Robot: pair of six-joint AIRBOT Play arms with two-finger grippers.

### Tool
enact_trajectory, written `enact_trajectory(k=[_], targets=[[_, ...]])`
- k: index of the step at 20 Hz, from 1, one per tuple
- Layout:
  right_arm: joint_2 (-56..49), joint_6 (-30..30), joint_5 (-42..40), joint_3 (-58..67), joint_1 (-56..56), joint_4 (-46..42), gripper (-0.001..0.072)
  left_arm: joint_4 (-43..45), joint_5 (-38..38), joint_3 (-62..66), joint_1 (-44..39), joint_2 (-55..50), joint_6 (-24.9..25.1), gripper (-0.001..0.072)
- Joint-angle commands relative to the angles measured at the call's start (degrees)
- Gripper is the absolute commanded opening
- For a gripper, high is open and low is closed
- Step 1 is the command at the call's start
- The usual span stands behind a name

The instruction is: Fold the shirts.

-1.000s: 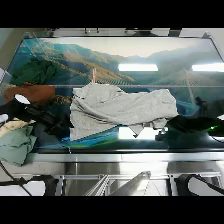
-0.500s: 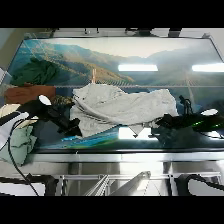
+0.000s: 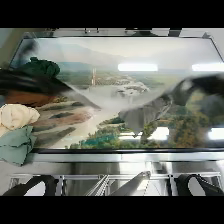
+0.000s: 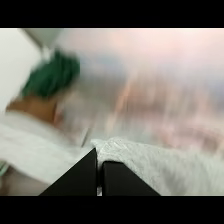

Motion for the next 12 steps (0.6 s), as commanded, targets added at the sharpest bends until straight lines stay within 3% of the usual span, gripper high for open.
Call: enact_trajectory(k=[1,4,6,9,12], targets=[[14.36,-0.76,-11.02,12.07,-9.66,5.49,0.0018,-21.75,-1.79,10.73,14.36,13.57,4.09,0.0020],[16.52,-2.40,-18.78,19.58,-14.75,3.02,0.0018,-28.57,-0.31,17.97,34.75,17.40,4.00,0.0022],[13.33,-3.96,-18.14,22.01,-14.69,4.90,0.0018,-29.00,-0.85,20.59,40.59,16.09,3.45,0.0022],[4.09,-11.56,-10.43,22.03,-12.11,15.10,0.0018,-23.45,-0.72,21.18,33.11,9.68,3.52,0.0022],[-9.44,-12.57,-7.93,21.86,-1.68,7.10,0.0018,-4.63,1.01,21.18,16.74,-0.92,3.41,0.0022]])
